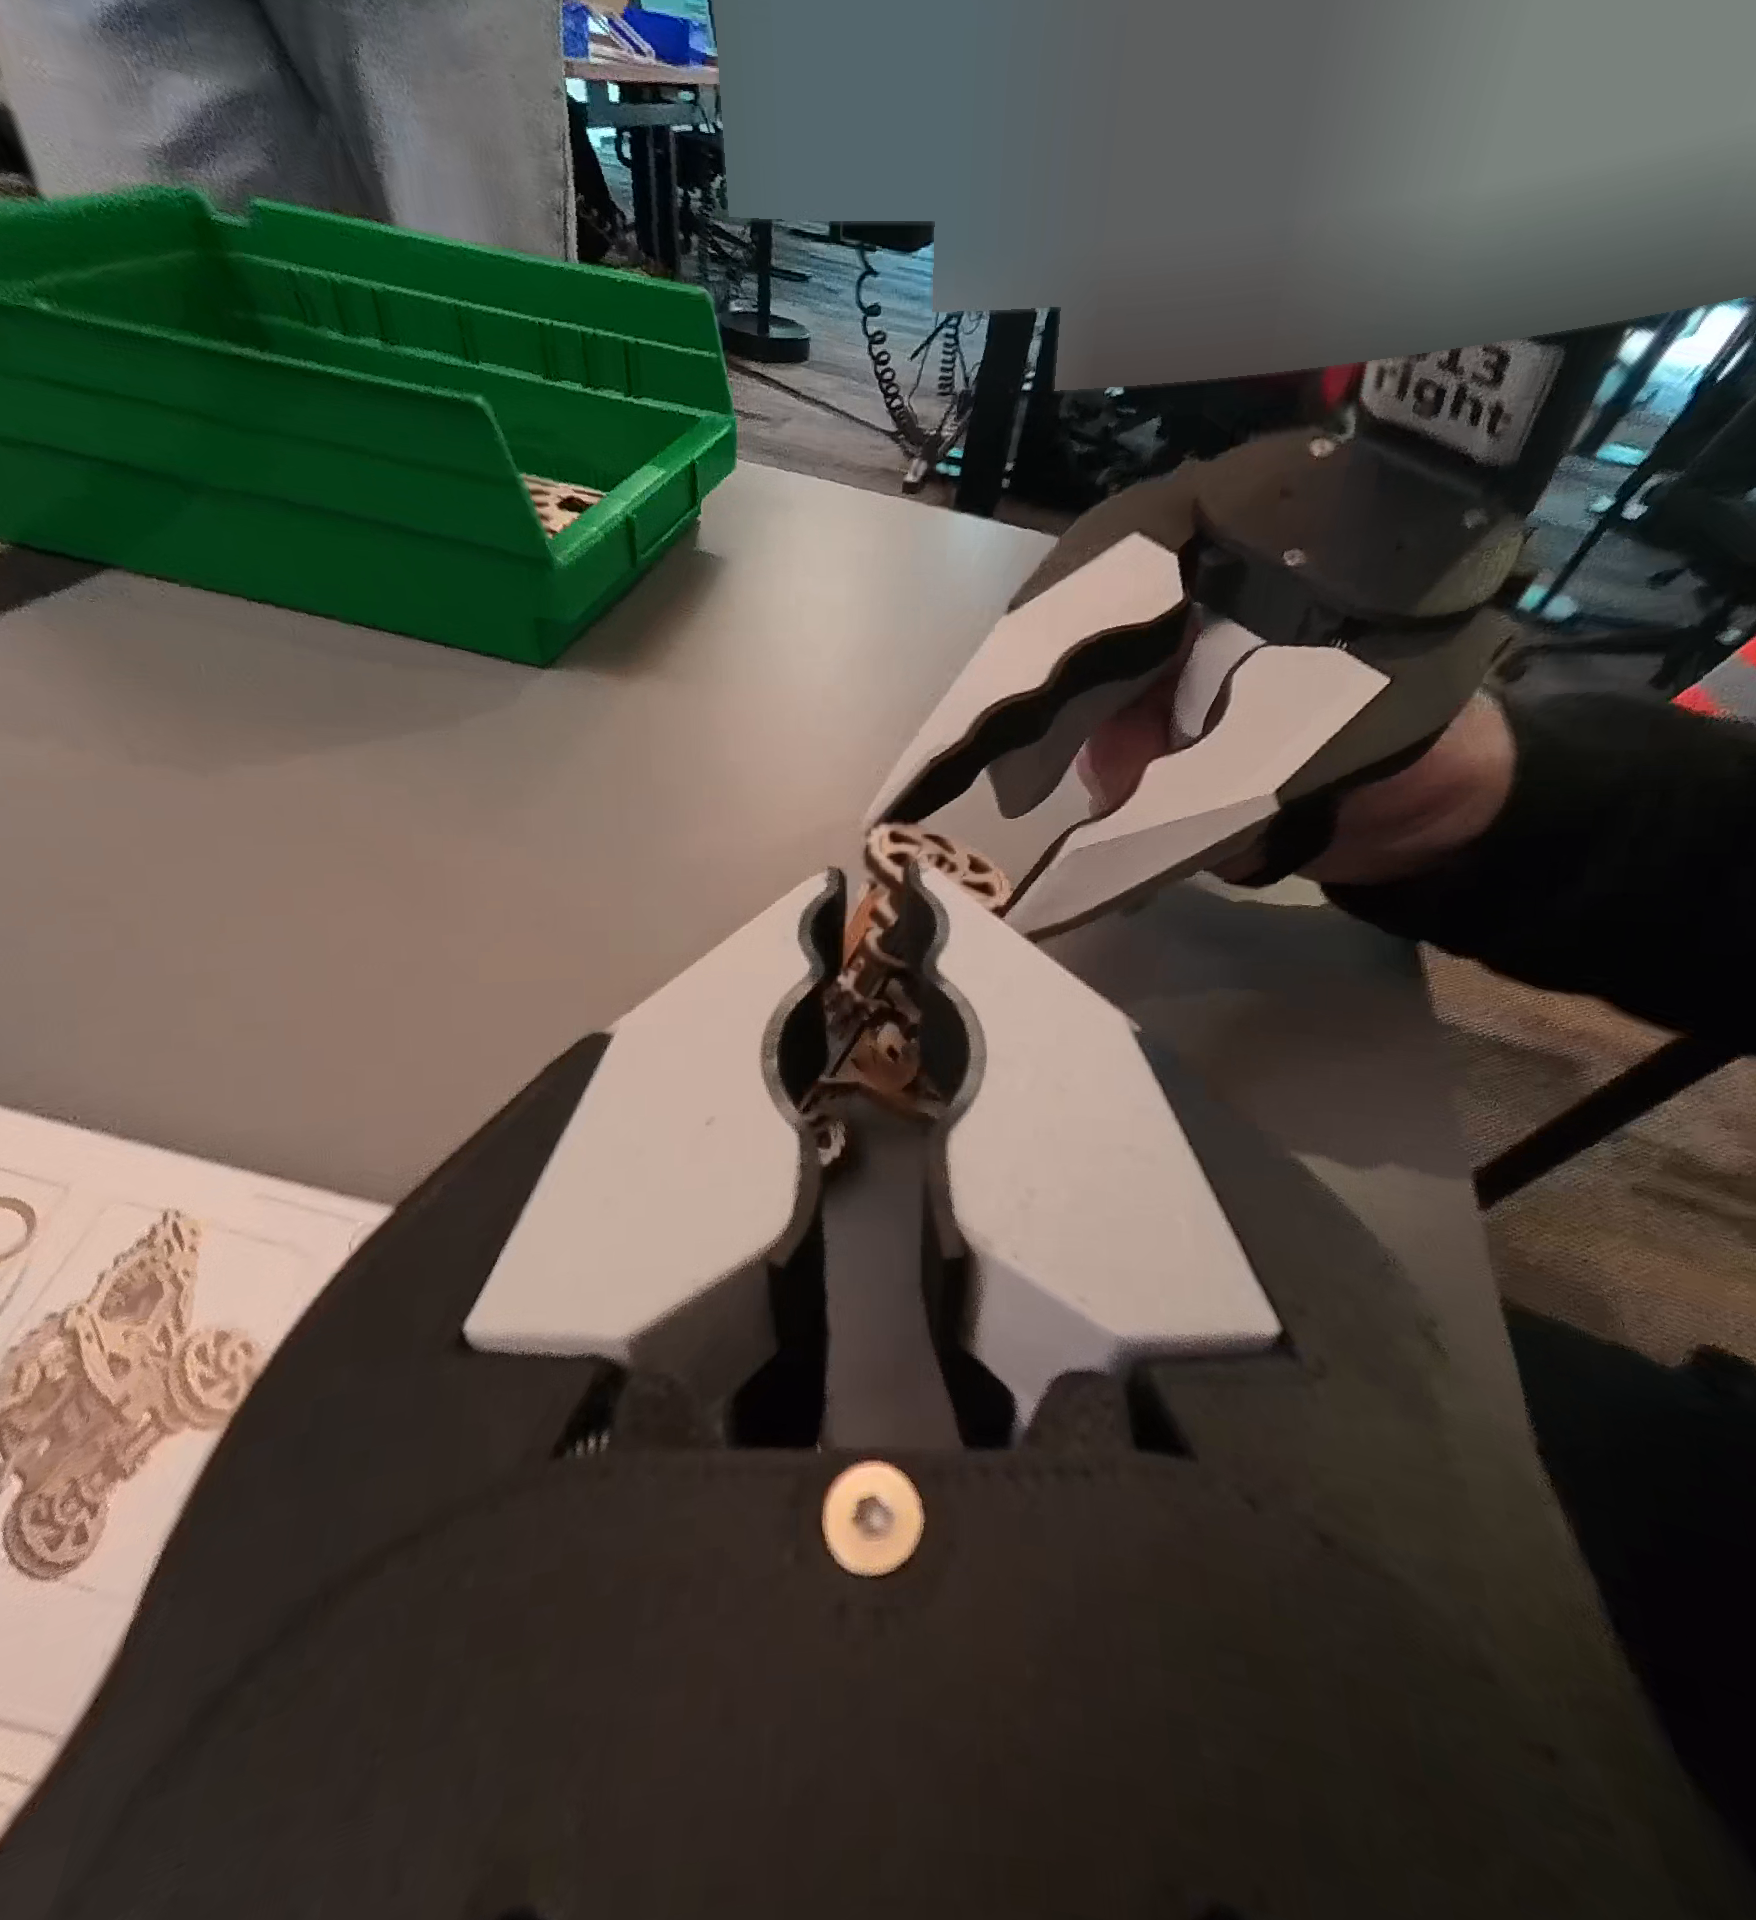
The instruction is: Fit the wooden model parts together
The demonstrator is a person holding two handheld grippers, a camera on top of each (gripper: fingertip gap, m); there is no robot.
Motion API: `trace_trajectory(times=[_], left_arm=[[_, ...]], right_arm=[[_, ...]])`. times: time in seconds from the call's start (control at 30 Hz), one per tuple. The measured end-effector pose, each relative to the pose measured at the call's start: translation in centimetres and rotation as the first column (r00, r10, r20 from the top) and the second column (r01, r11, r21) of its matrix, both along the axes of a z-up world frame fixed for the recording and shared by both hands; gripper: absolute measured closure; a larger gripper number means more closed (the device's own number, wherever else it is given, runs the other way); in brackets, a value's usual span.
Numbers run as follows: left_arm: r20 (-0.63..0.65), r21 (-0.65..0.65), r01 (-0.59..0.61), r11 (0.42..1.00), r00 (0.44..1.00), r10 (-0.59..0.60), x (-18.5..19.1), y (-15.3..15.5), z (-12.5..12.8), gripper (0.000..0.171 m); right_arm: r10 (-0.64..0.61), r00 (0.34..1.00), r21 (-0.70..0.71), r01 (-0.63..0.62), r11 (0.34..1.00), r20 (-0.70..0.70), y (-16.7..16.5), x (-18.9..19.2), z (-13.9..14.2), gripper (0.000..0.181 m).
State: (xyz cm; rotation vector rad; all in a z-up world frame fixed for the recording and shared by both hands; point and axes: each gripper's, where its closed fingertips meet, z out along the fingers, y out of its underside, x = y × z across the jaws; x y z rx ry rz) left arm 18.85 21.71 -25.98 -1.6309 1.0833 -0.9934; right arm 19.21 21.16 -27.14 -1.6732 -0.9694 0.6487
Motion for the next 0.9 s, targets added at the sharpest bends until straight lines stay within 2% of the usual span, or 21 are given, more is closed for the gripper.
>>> trace_trajectory(times=[0.03,0.23,0.47,0.57,0.9], left_arm=[[0.001,-0.036,0.003,0.999,1.000,-0.003,-0.4,0.2,-0.2,0.169],[-0.086,-0.072,0.044,0.996,0.995,-0.050,0.0,-0.1,-2.3,0.163],[-0.051,-0.090,0.062,0.994,0.996,-0.067,0.5,-0.1,-2.4,0.168],[-0.045,-0.088,0.067,0.994,0.996,-0.071,0.5,-0.1,-2.4,0.169],[-0.055,-0.082,0.070,0.994,0.996,-0.075,0.5,0.0,-2.5,0.169]], right_arm=[[-0.002,1.000,0.011,0.002,1.000,0.001,0.0,0.0,0.0,0.151],[-0.012,1.000,0.058,0.010,0.998,0.022,0.0,-0.3,0.0,0.151],[-0.045,0.993,0.147,0.029,0.989,0.107,0.3,-0.1,0.0,0.151],[-0.028,0.990,0.144,0.009,0.989,0.136,0.3,-0.1,-0.1,0.151],[0.053,0.969,0.011,-0.058,0.998,0.240,0.5,-0.1,-0.6,0.152]])
